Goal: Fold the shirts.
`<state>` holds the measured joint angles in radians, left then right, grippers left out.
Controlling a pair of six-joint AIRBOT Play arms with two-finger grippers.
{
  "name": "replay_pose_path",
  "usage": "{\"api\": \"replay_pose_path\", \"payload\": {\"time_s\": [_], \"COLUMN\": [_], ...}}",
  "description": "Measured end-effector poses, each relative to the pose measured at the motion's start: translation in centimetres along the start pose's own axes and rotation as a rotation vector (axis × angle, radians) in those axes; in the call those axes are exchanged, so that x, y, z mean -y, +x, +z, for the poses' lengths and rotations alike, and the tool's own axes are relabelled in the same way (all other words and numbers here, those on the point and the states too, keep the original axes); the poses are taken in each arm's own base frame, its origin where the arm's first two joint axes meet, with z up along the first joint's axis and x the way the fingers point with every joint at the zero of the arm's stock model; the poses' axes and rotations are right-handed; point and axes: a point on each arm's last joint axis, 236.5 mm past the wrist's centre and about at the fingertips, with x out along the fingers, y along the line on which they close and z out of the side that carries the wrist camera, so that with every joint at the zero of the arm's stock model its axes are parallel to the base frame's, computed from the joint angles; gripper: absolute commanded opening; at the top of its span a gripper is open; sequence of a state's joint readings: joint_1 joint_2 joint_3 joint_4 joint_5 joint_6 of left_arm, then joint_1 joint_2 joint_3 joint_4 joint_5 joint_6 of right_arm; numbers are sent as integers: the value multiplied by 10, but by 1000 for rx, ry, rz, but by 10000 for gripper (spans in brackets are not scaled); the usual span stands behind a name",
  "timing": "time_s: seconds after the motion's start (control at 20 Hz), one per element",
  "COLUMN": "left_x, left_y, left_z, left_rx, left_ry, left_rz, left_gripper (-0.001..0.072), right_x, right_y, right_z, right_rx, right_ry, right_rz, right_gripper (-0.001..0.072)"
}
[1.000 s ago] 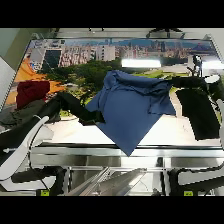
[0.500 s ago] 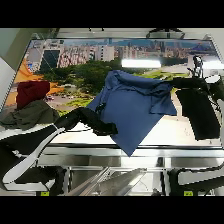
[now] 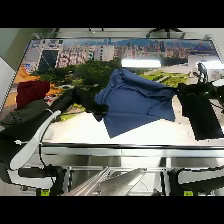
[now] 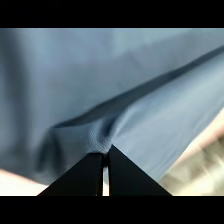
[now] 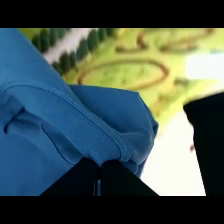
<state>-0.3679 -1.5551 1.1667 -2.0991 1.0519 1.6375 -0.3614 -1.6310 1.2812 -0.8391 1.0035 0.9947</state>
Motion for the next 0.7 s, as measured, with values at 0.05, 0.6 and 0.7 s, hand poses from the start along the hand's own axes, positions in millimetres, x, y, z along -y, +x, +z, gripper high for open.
{"api": "replay_pose_path", "payload": {"time_s": [0.05,0.6,0.7], "left_x": [-19,-116,-122], "left_y": [-17,-95,-103], "left_z": [16,60,71], "left_rx": [34,142,158], "left_ry": [-23,-43,-40], "left_rz": [20,92,97], "left_gripper": [20,712,685], "right_x": [4,-52,-52], "right_y": [0,9,1], "right_z": [-15,-105,-84], "right_rx": [-41,-256,-207], "right_ry": [31,147,127], "right_rz": [13,227,226], "right_gripper": [16,423,426]}}
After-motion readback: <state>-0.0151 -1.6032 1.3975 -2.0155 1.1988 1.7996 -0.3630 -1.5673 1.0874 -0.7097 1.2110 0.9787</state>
